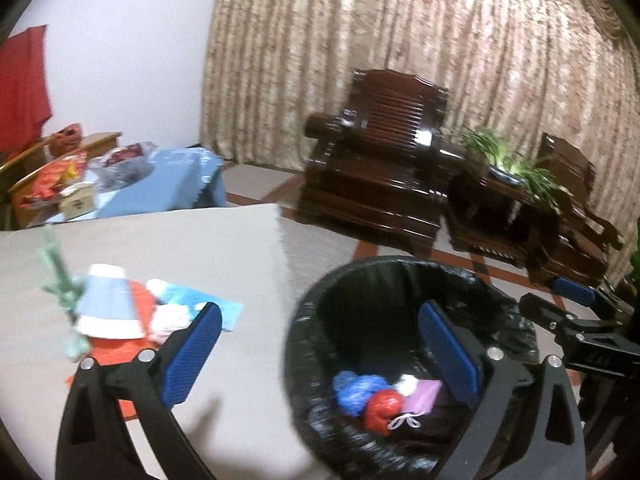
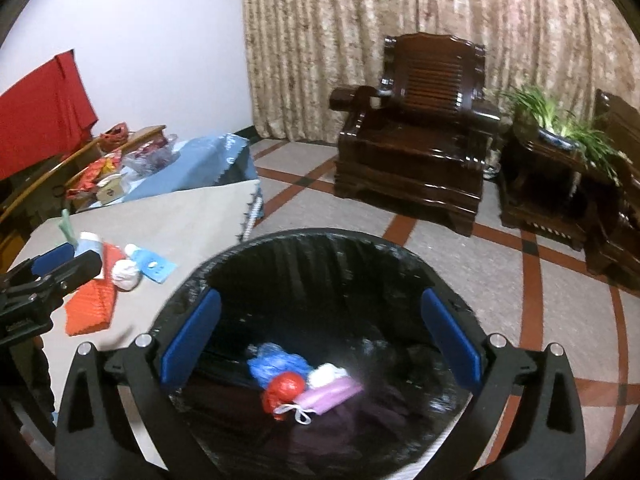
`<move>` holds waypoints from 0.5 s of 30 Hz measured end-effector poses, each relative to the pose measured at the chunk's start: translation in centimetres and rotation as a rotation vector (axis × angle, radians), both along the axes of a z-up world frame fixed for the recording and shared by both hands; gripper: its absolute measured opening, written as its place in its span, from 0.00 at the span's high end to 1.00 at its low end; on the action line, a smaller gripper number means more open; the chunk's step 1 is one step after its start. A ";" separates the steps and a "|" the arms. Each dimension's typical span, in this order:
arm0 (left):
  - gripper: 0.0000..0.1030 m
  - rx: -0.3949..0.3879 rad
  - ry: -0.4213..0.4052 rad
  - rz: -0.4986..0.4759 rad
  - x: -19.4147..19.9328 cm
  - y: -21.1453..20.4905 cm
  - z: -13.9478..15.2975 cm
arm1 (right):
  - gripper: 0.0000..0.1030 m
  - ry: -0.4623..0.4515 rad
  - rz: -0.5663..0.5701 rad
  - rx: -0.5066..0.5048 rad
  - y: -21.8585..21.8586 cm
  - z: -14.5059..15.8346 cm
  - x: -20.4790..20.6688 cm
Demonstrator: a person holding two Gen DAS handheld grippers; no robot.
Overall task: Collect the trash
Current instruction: 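Return both tools to the table and close the right tool on the paper cup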
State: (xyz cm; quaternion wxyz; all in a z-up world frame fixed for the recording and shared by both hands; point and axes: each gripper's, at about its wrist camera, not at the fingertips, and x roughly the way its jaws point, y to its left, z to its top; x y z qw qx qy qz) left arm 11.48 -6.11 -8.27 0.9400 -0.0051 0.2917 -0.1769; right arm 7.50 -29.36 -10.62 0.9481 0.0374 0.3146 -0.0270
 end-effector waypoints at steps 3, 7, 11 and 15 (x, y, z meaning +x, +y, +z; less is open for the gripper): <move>0.06 0.017 -0.022 0.062 -0.4 2.3 0.4 | 0.05 -0.004 0.038 0.005 1.9 0.2 0.8; 0.06 0.036 -0.036 0.143 -0.6 5.6 0.5 | 0.05 -0.008 0.090 0.005 4.6 0.4 2.2; 0.06 0.043 -0.040 0.232 -0.7 9.5 0.4 | 0.05 -0.005 0.150 0.001 7.7 0.4 4.0; 0.06 0.053 -0.038 0.303 -0.6 12.7 0.1 | 0.05 -0.007 0.192 -0.004 10.1 0.5 5.5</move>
